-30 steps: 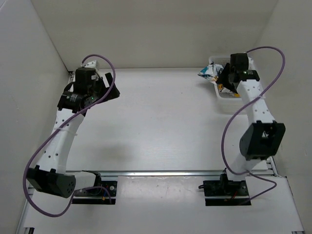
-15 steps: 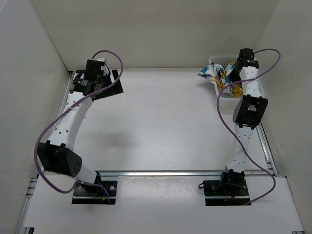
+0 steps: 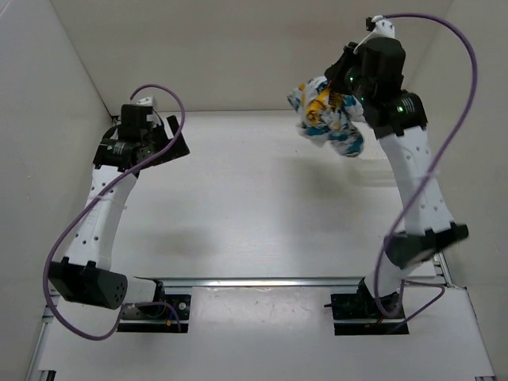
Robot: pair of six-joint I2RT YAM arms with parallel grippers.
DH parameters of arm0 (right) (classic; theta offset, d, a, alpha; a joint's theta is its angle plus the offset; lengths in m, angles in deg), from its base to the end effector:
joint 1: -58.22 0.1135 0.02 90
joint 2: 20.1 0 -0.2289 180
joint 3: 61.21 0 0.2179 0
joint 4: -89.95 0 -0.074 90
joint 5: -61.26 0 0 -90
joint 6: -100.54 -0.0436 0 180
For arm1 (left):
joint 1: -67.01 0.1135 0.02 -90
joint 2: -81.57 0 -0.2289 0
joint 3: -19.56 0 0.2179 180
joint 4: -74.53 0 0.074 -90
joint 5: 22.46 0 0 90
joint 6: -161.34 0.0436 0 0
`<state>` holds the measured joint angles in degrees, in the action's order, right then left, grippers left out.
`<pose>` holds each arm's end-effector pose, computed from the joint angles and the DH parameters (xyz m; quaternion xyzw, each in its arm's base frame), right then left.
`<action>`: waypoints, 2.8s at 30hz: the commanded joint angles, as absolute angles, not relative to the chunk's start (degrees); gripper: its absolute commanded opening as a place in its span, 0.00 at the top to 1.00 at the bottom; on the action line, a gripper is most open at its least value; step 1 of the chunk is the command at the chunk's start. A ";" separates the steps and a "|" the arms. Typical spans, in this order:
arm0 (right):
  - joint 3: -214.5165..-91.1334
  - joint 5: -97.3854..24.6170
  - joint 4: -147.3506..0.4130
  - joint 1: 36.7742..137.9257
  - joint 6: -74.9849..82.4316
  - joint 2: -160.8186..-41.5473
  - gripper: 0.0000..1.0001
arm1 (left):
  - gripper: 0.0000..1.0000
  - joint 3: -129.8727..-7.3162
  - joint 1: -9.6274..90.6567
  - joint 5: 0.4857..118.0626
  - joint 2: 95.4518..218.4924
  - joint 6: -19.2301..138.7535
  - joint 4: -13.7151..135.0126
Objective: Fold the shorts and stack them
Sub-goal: Move the shorts to the center of the board, then flatten the shorts out
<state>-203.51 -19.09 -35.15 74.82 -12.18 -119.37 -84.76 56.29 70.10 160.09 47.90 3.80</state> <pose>0.3189 0.0875 0.4640 0.0942 0.7697 0.1498 0.6133 0.2498 -0.0453 0.3496 -0.1108 0.9168 -0.0928 0.3723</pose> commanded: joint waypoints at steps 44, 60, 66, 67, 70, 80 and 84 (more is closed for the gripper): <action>-112.87 -42.98 -56.66 86.79 -41.06 -94.97 0.25 | 0.27 -48.54 70.44 65.24 173.39 28.27 14.59; -129.29 -31.41 -53.34 89.08 -35.44 -108.61 1.00 | 0.90 -52.76 70.44 60.60 170.61 28.80 13.11; -155.84 -31.55 -43.76 76.00 -24.81 -110.00 1.00 | 0.90 -72.93 68.68 59.54 172.35 29.33 8.02; -161.60 -32.60 -42.09 72.41 -22.71 -112.71 1.00 | 0.90 -77.94 68.07 59.54 173.58 29.33 5.66; -185.10 -37.16 -34.79 67.12 -21.02 -117.64 1.00 | 0.90 -103.49 67.54 60.06 180.16 31.09 -0.32; -167.95 -36.65 -39.06 64.29 -19.26 -97.21 1.00 | 0.90 -99.10 67.01 57.34 163.36 32.23 2.46; -140.26 -31.14 -39.18 64.29 -19.78 -78.70 0.98 | 0.73 -71.06 65.52 57.95 149.47 32.75 6.16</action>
